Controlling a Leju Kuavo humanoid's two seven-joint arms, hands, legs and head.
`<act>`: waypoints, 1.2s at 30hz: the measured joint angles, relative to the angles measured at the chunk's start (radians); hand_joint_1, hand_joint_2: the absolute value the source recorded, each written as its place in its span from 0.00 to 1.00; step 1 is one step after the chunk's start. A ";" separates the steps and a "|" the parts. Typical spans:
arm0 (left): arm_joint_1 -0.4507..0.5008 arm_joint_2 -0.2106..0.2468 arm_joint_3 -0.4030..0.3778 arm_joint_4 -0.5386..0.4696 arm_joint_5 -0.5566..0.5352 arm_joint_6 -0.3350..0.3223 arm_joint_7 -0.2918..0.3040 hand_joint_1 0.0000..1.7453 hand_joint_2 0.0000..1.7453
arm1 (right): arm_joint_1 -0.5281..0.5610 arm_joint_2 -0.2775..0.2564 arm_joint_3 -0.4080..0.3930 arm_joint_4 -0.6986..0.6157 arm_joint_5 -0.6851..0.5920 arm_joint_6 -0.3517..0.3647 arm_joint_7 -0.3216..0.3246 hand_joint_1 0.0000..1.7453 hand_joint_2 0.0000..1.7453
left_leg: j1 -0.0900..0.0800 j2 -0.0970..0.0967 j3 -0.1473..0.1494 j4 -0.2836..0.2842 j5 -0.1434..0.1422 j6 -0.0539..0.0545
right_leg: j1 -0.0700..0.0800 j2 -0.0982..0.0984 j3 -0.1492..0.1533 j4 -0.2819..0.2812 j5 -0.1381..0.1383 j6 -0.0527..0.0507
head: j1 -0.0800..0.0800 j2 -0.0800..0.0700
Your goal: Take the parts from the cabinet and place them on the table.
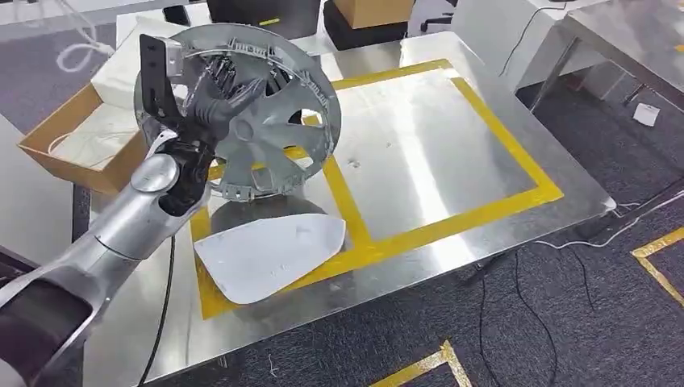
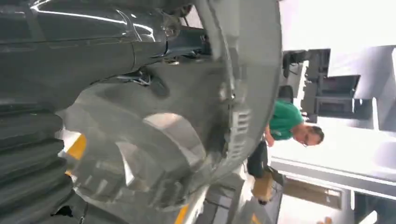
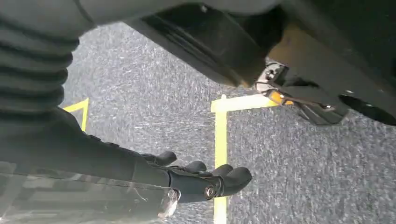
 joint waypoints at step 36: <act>-0.302 0.126 -0.349 0.283 -0.462 0.289 0.379 0.00 1.00 | 0.034 0.006 -0.002 0.000 -0.023 -0.010 0.000 0.00 0.00 | 0.006 -0.031 0.033 -0.021 -0.006 -0.020 | 0.019 0.000 0.129 -0.278 0.115 -0.037 | 0.000 0.000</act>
